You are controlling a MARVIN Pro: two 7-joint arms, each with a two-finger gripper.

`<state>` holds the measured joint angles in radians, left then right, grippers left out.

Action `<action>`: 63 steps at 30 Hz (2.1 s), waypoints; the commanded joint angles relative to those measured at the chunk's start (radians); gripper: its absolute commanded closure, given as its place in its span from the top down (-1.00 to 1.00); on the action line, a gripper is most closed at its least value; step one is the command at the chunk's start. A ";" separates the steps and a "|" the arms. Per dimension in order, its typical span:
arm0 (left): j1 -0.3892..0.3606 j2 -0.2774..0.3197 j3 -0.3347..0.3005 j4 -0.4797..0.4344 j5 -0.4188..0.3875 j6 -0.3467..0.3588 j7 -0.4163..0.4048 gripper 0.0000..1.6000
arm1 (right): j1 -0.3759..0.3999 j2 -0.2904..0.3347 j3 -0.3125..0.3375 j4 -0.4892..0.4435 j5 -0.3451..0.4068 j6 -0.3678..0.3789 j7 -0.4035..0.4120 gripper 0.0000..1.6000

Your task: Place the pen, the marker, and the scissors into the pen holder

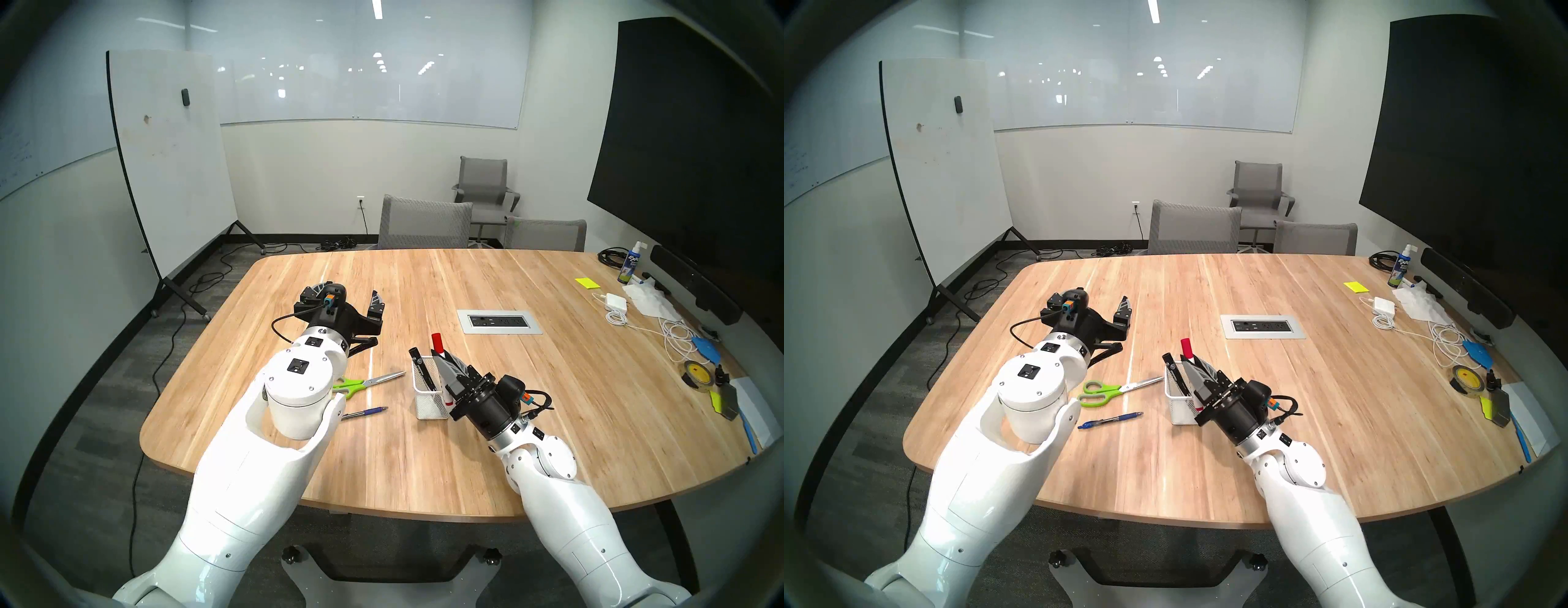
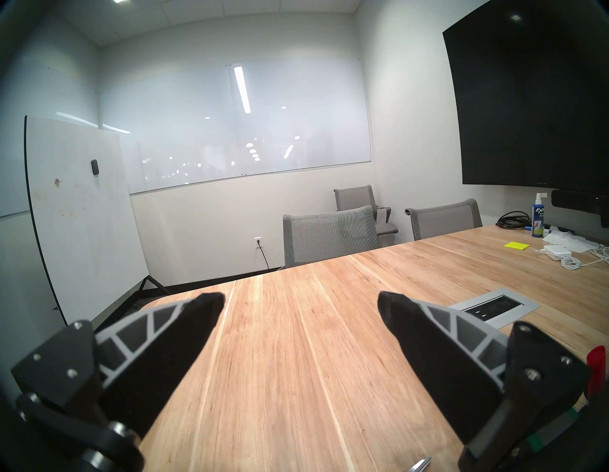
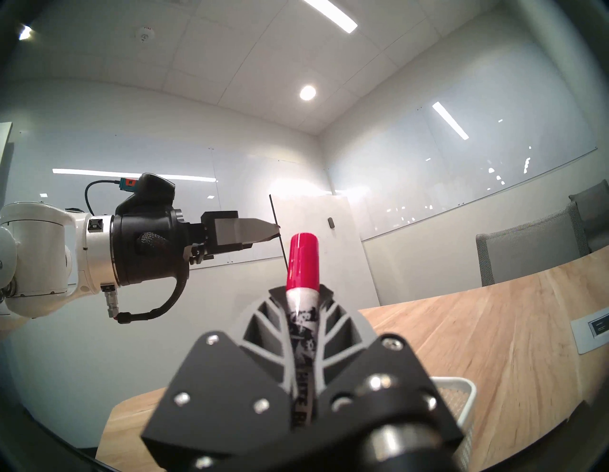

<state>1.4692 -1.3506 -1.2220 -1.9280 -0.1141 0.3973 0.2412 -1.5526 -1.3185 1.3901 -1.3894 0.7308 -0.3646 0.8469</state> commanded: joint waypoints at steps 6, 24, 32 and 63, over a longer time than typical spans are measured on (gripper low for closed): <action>-0.010 -0.002 -0.003 -0.020 0.002 -0.007 0.001 1.00 | 0.011 -0.005 0.000 -0.082 -0.007 0.015 -0.026 -1.00; -0.010 -0.002 -0.003 -0.020 0.002 -0.007 0.001 1.00 | 0.012 0.002 0.017 -0.071 -0.002 0.012 -0.030 -1.00; -0.010 -0.002 -0.003 -0.020 0.002 -0.007 0.001 1.00 | 0.031 -0.004 0.019 -0.051 -0.010 0.008 -0.036 -1.00; -0.010 -0.002 -0.003 -0.020 0.002 -0.007 0.001 1.00 | 0.063 -0.023 0.038 0.021 -0.007 -0.011 -0.006 -1.00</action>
<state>1.4692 -1.3506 -1.2220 -1.9280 -0.1141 0.3973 0.2412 -1.5097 -1.3315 1.4288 -1.3645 0.7175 -0.3673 0.8355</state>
